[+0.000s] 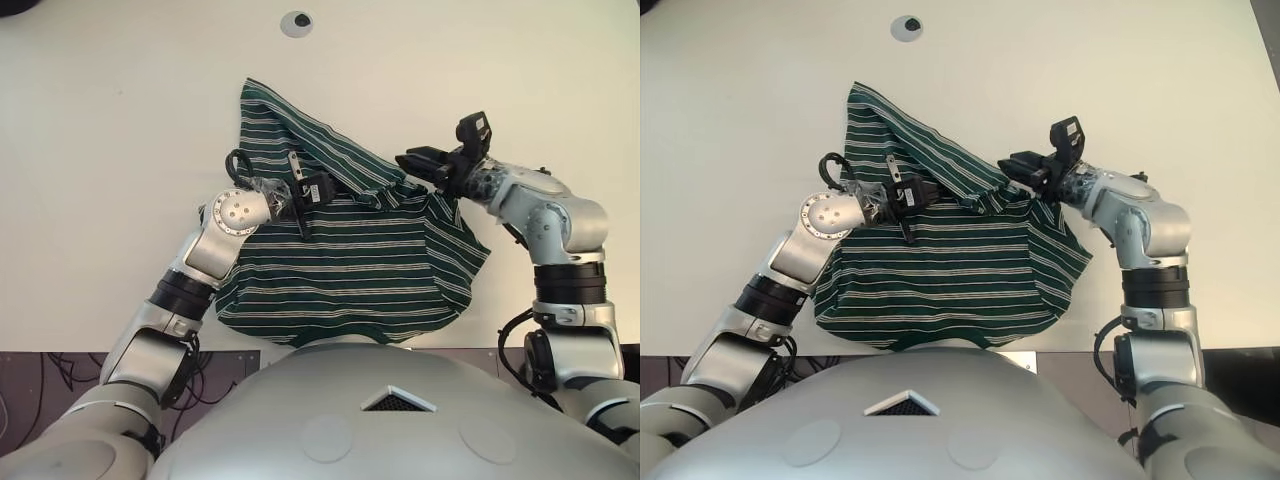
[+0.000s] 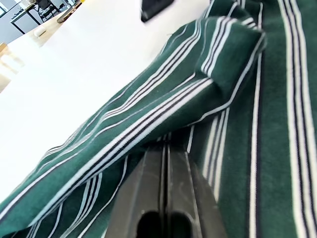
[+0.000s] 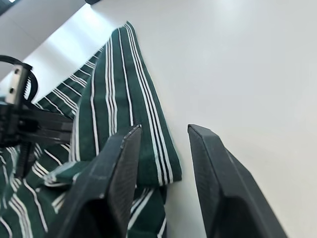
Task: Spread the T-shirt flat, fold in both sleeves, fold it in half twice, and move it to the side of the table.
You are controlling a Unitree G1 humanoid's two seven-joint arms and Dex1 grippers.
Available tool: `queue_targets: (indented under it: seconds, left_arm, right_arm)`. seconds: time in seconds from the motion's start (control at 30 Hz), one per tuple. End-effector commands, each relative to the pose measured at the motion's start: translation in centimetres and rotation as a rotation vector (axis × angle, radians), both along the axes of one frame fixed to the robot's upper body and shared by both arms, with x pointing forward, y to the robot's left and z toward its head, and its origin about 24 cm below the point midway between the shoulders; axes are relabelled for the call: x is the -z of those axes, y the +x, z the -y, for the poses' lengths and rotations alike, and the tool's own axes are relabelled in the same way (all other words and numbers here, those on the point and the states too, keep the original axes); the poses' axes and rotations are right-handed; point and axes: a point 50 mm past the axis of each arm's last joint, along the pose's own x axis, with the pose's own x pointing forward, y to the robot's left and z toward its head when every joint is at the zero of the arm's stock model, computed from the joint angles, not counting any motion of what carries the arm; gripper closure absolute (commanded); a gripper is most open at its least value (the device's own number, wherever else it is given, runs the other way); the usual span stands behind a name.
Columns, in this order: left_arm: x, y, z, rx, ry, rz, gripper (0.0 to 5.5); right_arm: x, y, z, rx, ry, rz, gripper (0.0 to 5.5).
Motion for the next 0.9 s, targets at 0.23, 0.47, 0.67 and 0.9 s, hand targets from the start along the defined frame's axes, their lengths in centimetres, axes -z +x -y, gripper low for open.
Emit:
queue_targets:
  seconds: [0.23, 0.47, 0.67, 0.9]
  left_arm:
    - [1.4, -0.7, -0.5, -0.009, 0.059, -0.053, 5.50]
    - [1.4, -0.7, -0.5, -0.007, 0.062, -0.051, 5.50]
    - [2.1, -2.2, -0.5, 0.110, 0.118, -0.087, 5.50]
    - [4.5, -5.3, -2.1, 0.323, 0.321, -0.185, 5.50]
  right_arm:
    - [1.4, -0.9, 0.1, -0.057, -0.084, -0.051, 3.97]
    - [1.4, -0.9, 0.0, -0.059, -0.088, -0.036, 5.03]
    - [0.4, 0.0, 0.1, -0.016, -0.099, 0.073, 5.49]
    - [-0.3, 1.7, 1.5, 0.111, -0.087, 0.122, 5.50]
